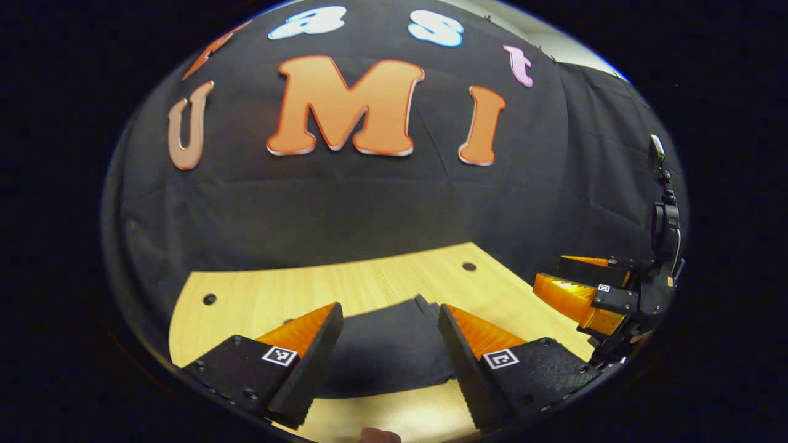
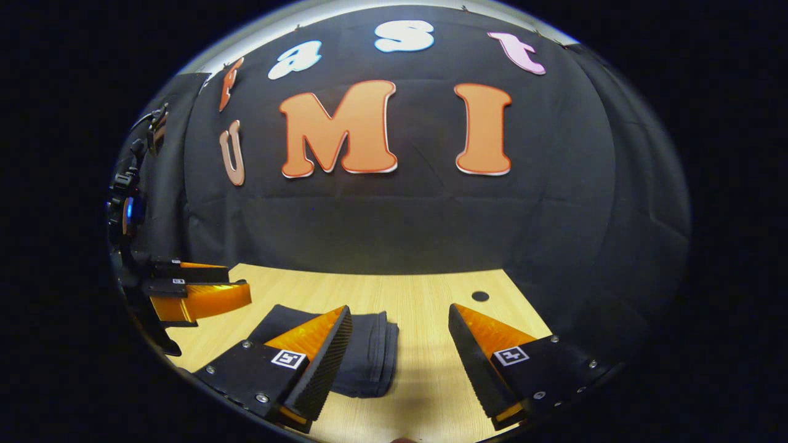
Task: Grasp the waist and the cuffs of the jeans and fold them to make the two legs overlap; first hold the waist and fold one-third of the jeans toward the cuffs, then hold the cuffs and fold the remaining one-third in the same direction to finish folding.
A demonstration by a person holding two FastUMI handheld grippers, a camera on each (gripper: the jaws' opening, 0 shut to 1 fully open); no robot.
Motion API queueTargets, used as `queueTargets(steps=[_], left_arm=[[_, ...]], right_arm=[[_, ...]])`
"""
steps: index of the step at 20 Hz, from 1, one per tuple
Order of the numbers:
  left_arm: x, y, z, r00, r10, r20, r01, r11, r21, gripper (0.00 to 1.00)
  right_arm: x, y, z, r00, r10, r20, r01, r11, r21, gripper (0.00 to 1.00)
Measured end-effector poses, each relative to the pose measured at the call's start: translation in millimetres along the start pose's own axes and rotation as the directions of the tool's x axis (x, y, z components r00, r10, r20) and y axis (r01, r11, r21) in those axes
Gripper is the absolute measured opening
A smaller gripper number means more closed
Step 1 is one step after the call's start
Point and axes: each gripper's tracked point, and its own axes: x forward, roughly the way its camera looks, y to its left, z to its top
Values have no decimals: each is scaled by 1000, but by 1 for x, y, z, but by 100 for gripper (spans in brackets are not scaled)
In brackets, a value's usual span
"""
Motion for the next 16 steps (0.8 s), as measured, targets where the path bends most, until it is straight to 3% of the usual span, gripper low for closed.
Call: queueTargets(steps=[3,6,9,10,13,16], left_arm=[[-28,19,16,989,111,98,-113,993,14,97],[-70,30,45,961,179,209,-187,982,19,98],[-111,47,74,894,229,385,-239,971,-23,97],[-120,51,76,878,245,412,-251,967,-39,97],[-138,78,68,845,310,435,-308,948,-75,94],[-150,90,61,834,342,432,-335,937,-93,94]], right_arm=[[0,24,22,998,37,58,-35,999,-24,95],[-2,45,38,992,70,109,-66,997,-37,97],[-3,60,54,980,95,177,-88,995,-44,100],[-3,65,56,977,100,189,-94,995,-44,96],[-7,74,71,960,108,258,-95,994,-60,96],[-13,85,79,944,126,304,-106,991,-79,96]])
